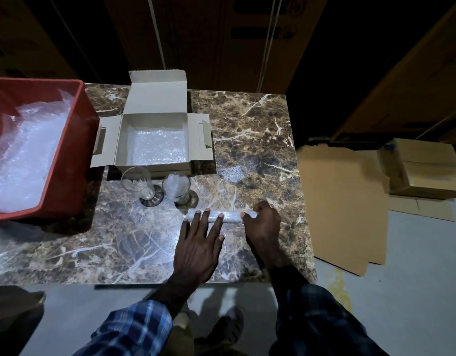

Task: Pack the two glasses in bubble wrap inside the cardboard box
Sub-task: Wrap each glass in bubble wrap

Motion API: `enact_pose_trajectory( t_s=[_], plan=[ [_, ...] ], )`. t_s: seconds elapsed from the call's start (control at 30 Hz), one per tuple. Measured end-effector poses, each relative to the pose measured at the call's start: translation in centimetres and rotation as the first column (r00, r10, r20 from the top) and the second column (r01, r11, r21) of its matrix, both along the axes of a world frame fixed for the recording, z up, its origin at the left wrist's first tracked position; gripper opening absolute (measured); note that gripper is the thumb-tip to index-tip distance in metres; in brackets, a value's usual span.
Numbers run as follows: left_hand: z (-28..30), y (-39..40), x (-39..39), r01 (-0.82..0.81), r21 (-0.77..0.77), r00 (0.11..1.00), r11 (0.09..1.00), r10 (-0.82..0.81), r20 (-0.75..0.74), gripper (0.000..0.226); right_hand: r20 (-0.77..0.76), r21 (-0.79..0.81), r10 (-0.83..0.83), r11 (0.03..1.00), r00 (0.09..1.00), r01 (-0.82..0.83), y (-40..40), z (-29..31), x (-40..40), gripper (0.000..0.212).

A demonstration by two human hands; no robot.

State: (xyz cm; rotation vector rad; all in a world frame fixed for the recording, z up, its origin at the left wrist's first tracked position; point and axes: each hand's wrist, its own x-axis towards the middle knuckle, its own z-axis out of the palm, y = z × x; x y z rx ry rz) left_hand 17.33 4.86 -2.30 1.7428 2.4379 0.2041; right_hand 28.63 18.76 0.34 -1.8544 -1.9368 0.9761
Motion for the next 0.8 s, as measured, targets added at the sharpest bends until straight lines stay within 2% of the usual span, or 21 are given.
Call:
enact_pose_trajectory(
  t_s=[0.17,0.33,0.43,0.47,0.53,0.6,0.67,0.8],
  plan=[
    [0.4,0.3,-0.2,-0.005,-0.060,1.000,0.998,0.005,0.003,0.053,-0.075,-0.098,-0.173,0.981,0.982,0.165,0.1,0.4,-0.6,0.031],
    [0.5,0.3,0.0,-0.016,-0.101,1.000,0.995,0.019,0.025,0.052,-0.255,-0.060,-0.264,0.964,0.930,0.258,-1.7,1.5,-2.6,0.044],
    [0.5,0.2,-0.2,-0.004,-0.099,0.999,0.995,0.007,0.031,0.052,-0.449,-0.238,-0.358,0.931,0.819,0.277,-3.1,1.2,-3.6,0.064],
    [0.5,0.2,-0.2,-0.004,-0.099,0.999,0.995,0.008,0.035,0.052,-0.478,-0.303,-0.393,0.913,0.786,0.273,-3.7,0.7,-3.8,0.067],
    [0.4,0.1,-0.1,-0.009,-0.096,0.999,0.995,0.013,0.040,0.053,-0.443,-0.327,-0.400,0.905,0.802,0.271,-4.7,0.4,-3.9,0.059],
    [0.4,-0.1,-0.1,-0.016,-0.088,0.998,0.996,0.020,0.052,0.054,-0.346,-0.241,-0.380,0.920,0.858,0.310,-5.6,0.5,-4.0,0.038],
    [0.4,-0.1,-0.1,-0.014,-0.077,0.998,0.997,0.020,0.068,0.055,-0.320,-0.136,-0.364,0.931,0.875,0.338,-6.0,0.8,-4.2,0.026],
    [0.1,-0.1,-0.7,0.022,-0.073,0.995,0.997,-0.015,0.097,0.063,-0.302,0.192,-0.127,0.963,0.945,0.191,-6.6,0.7,-5.2,0.017]
  ],
)
